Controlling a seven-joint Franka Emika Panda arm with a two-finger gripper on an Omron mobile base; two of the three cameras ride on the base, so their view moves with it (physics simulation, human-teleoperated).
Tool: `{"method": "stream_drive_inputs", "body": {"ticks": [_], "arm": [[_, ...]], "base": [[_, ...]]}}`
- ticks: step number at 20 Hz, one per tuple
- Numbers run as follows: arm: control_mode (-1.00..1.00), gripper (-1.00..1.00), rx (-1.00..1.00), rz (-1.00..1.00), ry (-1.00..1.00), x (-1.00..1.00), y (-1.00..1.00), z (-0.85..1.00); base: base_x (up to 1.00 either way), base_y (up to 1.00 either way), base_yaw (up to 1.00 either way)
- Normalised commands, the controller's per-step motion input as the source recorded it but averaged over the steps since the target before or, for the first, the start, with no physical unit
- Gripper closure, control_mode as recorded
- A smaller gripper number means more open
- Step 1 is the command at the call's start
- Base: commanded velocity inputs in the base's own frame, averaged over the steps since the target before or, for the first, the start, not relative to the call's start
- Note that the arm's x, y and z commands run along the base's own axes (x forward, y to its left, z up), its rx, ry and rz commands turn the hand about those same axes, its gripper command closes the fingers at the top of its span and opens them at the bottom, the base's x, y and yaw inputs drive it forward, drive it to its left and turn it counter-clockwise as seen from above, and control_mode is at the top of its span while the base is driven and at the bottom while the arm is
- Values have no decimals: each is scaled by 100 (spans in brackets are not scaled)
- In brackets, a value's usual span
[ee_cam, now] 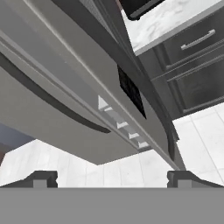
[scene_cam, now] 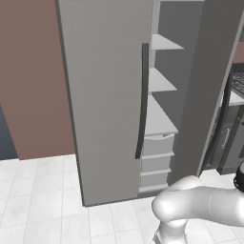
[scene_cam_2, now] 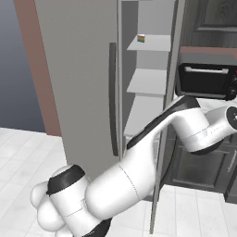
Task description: Pick up the frozen steak from the freezer, place it on any shelf in the fridge, and close the fridge and freezer doors when done.
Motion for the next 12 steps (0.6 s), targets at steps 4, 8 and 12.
{"method": "stream_drive_inputs", "body": {"ticks": [4,8,12], "arm": [[-100,-100,2,1,0,40,-33,-14],[-100,-100,0,1,0,48,-24,-13],[-100,-100,0,1,0,54,-16,-19]], "base": [[0,0,0],[0,0,0],[0,0,0]]}}
